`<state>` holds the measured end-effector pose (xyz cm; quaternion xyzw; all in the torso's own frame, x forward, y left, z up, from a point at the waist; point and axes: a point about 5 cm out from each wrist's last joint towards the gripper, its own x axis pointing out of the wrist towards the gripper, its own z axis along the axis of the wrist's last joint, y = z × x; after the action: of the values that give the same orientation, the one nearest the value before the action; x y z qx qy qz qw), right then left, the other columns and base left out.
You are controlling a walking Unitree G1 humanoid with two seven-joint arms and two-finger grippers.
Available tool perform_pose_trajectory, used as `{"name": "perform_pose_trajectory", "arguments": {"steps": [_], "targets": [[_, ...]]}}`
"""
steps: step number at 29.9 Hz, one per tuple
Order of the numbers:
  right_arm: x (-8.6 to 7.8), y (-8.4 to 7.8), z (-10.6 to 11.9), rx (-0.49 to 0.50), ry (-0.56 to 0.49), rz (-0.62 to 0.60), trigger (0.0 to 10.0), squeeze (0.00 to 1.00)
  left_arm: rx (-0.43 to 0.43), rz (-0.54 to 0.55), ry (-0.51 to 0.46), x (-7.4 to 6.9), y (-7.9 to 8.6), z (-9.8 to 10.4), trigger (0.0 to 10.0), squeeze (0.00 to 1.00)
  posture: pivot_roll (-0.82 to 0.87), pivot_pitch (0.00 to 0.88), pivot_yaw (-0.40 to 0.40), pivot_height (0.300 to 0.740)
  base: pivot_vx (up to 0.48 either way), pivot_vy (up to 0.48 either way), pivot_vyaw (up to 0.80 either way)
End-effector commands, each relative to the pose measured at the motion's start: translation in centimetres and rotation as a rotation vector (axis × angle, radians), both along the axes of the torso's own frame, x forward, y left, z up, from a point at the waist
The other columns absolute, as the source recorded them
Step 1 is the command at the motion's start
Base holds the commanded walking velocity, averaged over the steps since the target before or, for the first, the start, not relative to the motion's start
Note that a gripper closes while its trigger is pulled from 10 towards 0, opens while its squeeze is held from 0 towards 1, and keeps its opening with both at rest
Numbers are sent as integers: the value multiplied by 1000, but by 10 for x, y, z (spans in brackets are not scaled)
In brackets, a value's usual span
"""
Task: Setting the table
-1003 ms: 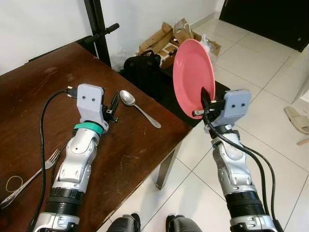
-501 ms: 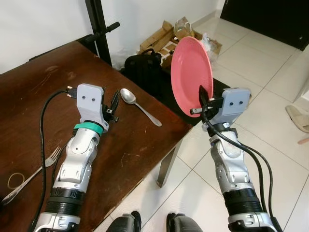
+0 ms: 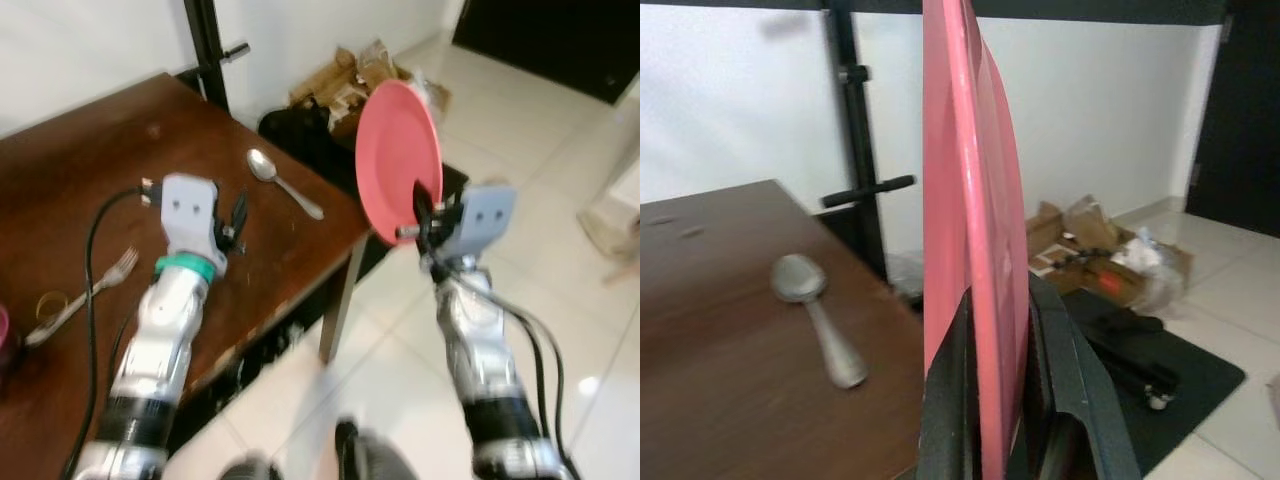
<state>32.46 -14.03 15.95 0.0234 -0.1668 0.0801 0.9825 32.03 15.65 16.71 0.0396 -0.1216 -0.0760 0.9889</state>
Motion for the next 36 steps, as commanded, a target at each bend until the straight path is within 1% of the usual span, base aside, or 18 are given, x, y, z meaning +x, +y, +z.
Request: {"name": "perform_pose_trajectory", "arguments": {"steps": [1, 36], "targets": [[-1, 2, -1, -5, 5, 11, 10000, 0, 3, -2, 7, -2, -1, -2, 10000, 0, -42, 29, 63, 740, -364, 0, 0], [0, 8, -2, -8, 7, 38, 10000, 0, 2, -1, 5, -1, 0, 0, 10000, 0, -37, 33, 69, 740, -366, 0, 0]]}}
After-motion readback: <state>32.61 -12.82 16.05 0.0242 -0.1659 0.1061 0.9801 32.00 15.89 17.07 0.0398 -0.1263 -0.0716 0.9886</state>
